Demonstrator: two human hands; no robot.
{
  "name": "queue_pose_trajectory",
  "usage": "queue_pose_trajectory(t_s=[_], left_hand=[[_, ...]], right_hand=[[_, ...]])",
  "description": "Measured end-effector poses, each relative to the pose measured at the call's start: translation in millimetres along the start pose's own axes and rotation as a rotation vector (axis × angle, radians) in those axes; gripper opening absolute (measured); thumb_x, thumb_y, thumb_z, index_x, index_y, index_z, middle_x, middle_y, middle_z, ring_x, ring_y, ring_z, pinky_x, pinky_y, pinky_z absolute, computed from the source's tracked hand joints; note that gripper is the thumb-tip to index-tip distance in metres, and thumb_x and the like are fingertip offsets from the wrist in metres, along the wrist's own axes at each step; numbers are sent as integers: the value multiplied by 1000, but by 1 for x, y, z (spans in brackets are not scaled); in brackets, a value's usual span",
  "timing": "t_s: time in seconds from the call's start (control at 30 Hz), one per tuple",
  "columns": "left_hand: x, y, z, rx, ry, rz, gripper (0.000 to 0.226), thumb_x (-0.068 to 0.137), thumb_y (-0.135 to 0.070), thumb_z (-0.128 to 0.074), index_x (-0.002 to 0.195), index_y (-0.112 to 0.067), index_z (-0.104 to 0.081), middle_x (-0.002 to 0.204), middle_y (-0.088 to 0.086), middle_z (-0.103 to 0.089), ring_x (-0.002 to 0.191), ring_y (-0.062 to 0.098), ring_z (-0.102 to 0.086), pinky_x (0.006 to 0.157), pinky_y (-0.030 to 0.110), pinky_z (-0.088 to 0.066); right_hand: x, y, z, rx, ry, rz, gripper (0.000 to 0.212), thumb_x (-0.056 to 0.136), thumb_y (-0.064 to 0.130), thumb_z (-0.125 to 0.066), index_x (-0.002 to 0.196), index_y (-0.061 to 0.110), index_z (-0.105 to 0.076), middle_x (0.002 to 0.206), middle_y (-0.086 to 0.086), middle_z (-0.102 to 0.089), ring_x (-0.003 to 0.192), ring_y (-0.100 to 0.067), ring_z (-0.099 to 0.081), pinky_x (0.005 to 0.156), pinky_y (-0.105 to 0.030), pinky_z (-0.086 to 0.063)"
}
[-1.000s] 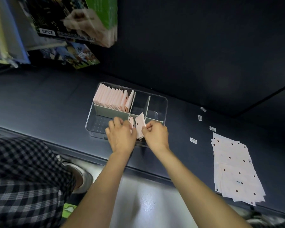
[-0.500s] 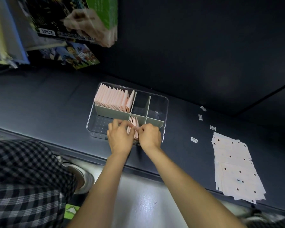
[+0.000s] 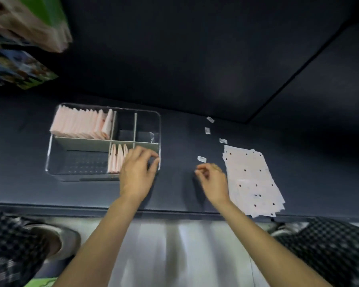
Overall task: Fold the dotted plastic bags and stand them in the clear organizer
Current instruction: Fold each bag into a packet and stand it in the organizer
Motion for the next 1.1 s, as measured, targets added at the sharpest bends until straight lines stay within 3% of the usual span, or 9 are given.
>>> queue_pose_trajectory(t_s=[0.1, 0.2, 0.27, 0.53, 0.73, 0.87, 0.97, 1.03, 1.1], left_hand=[[-24, -34, -52, -2, 273, -152, 7, 86, -19, -66, 91, -14, -67, 94, 3, -63, 90, 26, -56, 79, 36, -46], [-62, -29, -102, 93, 549, -183, 23, 92, -32, -57, 112, -21, -64, 117, -4, -59, 110, 19, -50, 93, 31, -39], [-82, -16, -120, 180, 659, -182, 34, 94, -39, -51, 125, -27, -56, 135, -10, -48, 124, 14, -41, 101, 27, -31], [-91, -14, -128, 285, 695, -227, 37, 92, -40, -53, 128, -30, -55, 140, -13, -42, 131, 12, -34, 104, 26, -26], [-92, -30, -127, 221, 679, -207, 36, 91, -38, -58, 126, -29, -57, 138, -13, -45, 128, 11, -37, 104, 22, -27], [-92, -59, -128, 69, 666, -227, 58, 81, -40, -70, 134, -28, -50, 141, -13, -42, 130, 10, -34, 107, 19, -25], [-94, -70, -131, 74, 696, -260, 81, 75, -34, -77, 143, -29, -35, 147, -12, -34, 136, 10, -27, 111, 19, -21], [-98, -68, -135, 108, 743, -270, 82, 75, -29, -77, 144, -28, -33, 148, -13, -33, 139, 8, -24, 113, 19, -16], [-101, -60, -138, 135, 806, -234, 68, 76, -28, -76, 137, -28, -45, 140, -13, -46, 133, 6, -34, 115, 24, -20]], right_hand=[[-7, -92, 38, -171, 5, -168, 36, 85, 25, -67, 118, 11, -60, 119, -10, -58, 113, -29, -49, 95, -32, -39], [-21, -158, 58, -265, 43, -286, 59, 82, 34, -71, 132, 13, -49, 134, -8, -48, 123, -30, -40, 99, -35, -37], [-31, -188, 66, -260, 31, -370, 61, 81, 38, -70, 133, 13, -48, 136, -8, -46, 124, -30, -39, 97, -37, -39], [-35, -208, 74, -82, -112, -315, 5, 84, 14, -67, 88, 11, -68, 104, -4, -58, 102, -25, -49, 79, -30, -40], [-31, -181, 77, -39, -160, -223, 10, 89, 14, -60, 85, 13, -68, 92, -4, -63, 95, -24, -48, 84, -39, -42], [-25, -130, 44, 69, 100, -65, 9, 89, 17, -61, 85, 12, -67, 82, -4, -68, 87, -21, -52, 77, -32, -43], [-36, -97, 11, 247, 349, -94, 13, 87, 17, -63, 75, 21, -63, 73, 10, -64, 73, -11, -56, 70, -23, -45], [-46, -78, -7, 284, 469, -103, 14, 89, 16, -61, 77, 24, -63, 74, 13, -61, 73, -7, -56, 62, -14, -42], [-55, -65, -20, 289, 573, -99, 15, 89, 12, -57, 81, 22, -64, 82, 5, -65, 78, -9, -58, 59, -9, -42]])
Point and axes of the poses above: each hand's wrist, its own x-axis towards the middle knuckle, its own z-axis out of the back of the hand, y = z × x, the point moved 9 cm from there along x, towards the middle knuckle
